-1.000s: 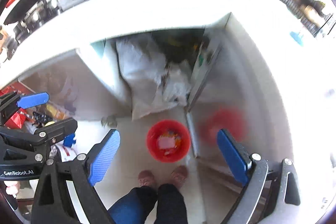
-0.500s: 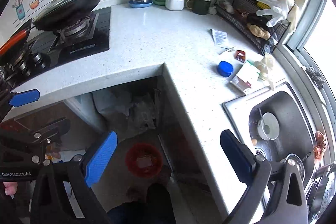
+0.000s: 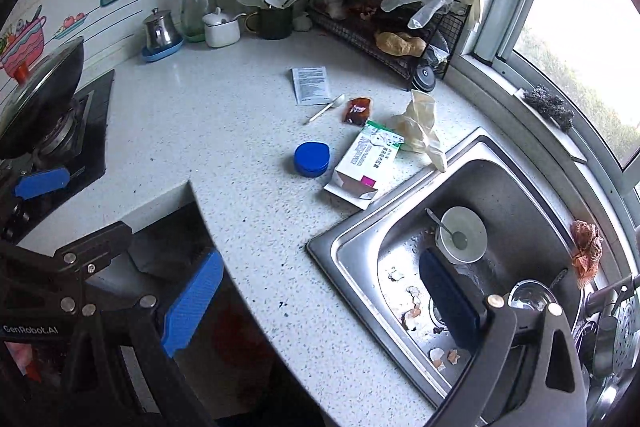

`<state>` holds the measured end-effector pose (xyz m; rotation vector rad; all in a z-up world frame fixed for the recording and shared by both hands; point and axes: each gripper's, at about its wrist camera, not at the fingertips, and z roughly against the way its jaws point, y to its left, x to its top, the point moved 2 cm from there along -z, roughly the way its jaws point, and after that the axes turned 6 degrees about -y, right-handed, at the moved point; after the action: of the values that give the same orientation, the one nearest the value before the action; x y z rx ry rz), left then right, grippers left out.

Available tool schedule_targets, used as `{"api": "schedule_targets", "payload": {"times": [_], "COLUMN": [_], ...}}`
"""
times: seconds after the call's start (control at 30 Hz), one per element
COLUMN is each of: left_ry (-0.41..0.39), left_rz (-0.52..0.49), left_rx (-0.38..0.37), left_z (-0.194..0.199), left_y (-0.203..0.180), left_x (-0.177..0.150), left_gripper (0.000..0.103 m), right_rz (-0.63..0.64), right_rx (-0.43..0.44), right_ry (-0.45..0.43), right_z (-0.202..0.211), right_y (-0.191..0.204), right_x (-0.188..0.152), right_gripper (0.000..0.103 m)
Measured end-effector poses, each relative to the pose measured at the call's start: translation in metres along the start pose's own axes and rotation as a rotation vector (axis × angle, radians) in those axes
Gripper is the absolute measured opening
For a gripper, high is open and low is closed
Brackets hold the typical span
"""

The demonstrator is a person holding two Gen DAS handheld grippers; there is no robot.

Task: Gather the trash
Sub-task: 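Raise both tools back up to the counter, then grasp the blue lid with the left tool while the right tool grasps the medicine box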

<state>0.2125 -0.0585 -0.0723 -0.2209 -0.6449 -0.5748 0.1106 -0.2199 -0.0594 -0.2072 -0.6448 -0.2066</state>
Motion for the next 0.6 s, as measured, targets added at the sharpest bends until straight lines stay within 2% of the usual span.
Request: {"api": "schedule_targets", "payload": {"times": [0.1, 0.27, 0.6], "left_ry": [0.044, 0.117, 0.262], "left_rz": [-0.028, -0.084, -0.181], "left_rx": [-0.049, -0.087, -0.126], "left_z": [-0.03, -0.083, -0.176], "left_y": [-0.011, -0.031, -0.065], "left_x": [0.026, 0.059, 0.082], "left_gripper": [0.102, 0.102, 0.102], "right_rz": [-0.04, -0.104, -0.185], "right_rx": [-0.018, -0.046, -0.066], "right_ry": [0.017, 0.076, 0.211], "right_z": [-0.018, -0.053, -0.112], "right_y": [-0.018, -0.048, -0.095], "right_x": [0.012, 0.024, 0.024], "right_gripper": [0.099, 0.099, 0.099]}}
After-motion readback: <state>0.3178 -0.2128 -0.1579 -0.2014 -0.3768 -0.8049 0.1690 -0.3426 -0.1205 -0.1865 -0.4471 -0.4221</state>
